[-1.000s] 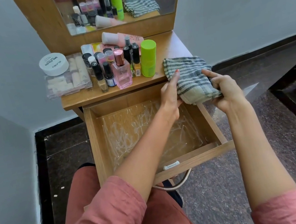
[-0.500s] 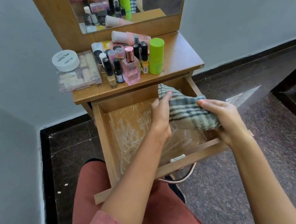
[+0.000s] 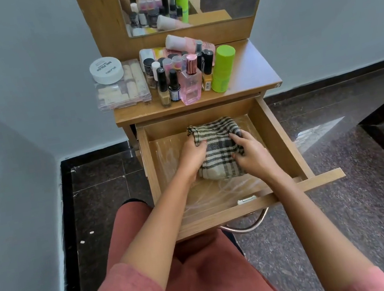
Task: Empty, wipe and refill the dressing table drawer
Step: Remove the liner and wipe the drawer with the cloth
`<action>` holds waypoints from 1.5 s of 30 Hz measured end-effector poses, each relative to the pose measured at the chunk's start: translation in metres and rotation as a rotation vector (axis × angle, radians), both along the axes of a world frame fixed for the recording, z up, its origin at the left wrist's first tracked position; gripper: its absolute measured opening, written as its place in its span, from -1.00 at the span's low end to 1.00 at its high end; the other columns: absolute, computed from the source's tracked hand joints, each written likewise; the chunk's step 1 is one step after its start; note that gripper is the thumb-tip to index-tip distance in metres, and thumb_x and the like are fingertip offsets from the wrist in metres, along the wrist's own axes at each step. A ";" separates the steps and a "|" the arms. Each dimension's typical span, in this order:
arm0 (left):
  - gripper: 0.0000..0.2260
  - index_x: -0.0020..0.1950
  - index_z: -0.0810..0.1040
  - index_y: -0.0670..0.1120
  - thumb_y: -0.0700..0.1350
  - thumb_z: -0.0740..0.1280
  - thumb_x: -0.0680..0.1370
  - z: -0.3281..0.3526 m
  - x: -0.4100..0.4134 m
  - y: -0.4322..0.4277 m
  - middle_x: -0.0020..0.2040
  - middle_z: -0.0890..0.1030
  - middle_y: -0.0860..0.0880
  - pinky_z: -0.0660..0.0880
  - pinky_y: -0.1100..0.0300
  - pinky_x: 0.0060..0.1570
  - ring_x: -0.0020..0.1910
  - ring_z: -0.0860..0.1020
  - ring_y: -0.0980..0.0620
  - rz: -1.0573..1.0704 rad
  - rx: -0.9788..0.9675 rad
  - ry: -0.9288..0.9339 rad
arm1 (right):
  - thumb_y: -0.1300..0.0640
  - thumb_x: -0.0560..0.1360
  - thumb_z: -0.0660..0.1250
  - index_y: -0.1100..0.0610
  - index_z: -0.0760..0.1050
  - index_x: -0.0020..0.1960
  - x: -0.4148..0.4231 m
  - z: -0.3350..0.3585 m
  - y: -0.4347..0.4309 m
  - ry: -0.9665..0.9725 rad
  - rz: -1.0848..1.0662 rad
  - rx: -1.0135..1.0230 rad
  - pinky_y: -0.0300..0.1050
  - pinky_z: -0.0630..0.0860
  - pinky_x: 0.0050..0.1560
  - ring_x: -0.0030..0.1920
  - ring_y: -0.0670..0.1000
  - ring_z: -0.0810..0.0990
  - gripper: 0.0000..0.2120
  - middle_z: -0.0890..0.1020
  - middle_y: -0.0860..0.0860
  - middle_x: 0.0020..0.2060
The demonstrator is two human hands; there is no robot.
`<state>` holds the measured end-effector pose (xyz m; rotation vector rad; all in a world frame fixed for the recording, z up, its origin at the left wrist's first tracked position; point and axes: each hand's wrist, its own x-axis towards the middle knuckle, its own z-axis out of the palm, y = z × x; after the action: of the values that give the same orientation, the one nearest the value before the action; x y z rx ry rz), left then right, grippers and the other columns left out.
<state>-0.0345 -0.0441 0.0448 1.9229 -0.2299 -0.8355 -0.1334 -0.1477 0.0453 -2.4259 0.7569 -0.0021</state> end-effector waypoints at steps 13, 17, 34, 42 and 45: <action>-0.76 0.21 0.45 -0.15 -0.25 0.22 0.55 -0.008 0.014 0.019 0.11 0.53 0.00 0.53 0.16 -0.16 -0.06 0.58 -0.03 -0.008 0.193 -0.216 | 0.07 0.54 0.20 0.16 0.17 0.42 0.026 -0.008 0.004 0.364 0.083 -0.287 0.13 0.18 0.38 0.43 0.24 0.10 -0.50 0.06 0.21 0.46; -0.79 0.15 0.52 -0.14 -0.25 0.21 0.55 -0.001 0.019 0.034 0.11 0.58 -0.07 0.44 0.28 -0.07 0.04 0.56 0.02 0.058 0.154 -0.588 | -0.13 0.52 0.19 0.16 0.01 0.49 0.048 -0.014 0.013 0.318 0.208 -0.203 0.10 0.02 0.46 0.49 0.16 -0.04 -0.31 0.01 0.12 0.50; -0.53 0.51 -0.07 -0.13 -0.04 -0.03 0.64 -0.026 0.027 0.077 0.54 -0.11 -0.06 -0.14 0.10 0.46 0.51 -0.11 -0.02 -0.022 0.323 -0.682 | -0.22 0.56 -0.04 0.10 -0.32 0.48 0.056 -0.046 0.024 0.468 0.190 -0.157 0.21 -0.28 0.42 0.47 0.14 -0.33 -0.29 -0.32 0.09 0.47; -0.55 0.50 -0.05 -0.16 -0.07 -0.06 0.64 -0.030 0.027 0.076 0.54 -0.09 -0.08 -0.25 0.13 0.43 0.51 -0.14 -0.01 -0.011 0.406 -0.763 | -0.05 0.61 -0.11 0.16 -0.25 0.49 0.074 -0.051 0.025 0.416 0.194 -0.158 0.24 -0.27 0.41 0.47 0.22 -0.29 -0.43 -0.26 0.15 0.48; -0.56 0.50 -0.01 -0.15 -0.08 -0.05 0.64 -0.029 0.027 0.076 0.54 -0.06 -0.07 -0.25 0.11 0.44 0.51 -0.13 0.00 0.002 0.367 -0.752 | -0.03 0.62 -0.10 0.18 -0.22 0.49 0.079 -0.052 0.029 0.392 0.214 -0.186 0.22 -0.27 0.42 0.47 0.22 -0.28 -0.44 -0.23 0.15 0.49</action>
<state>-0.0073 0.0320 0.0159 2.5218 -0.5501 -0.1114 -0.0548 -0.1183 -0.0069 -2.7125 0.6813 0.5209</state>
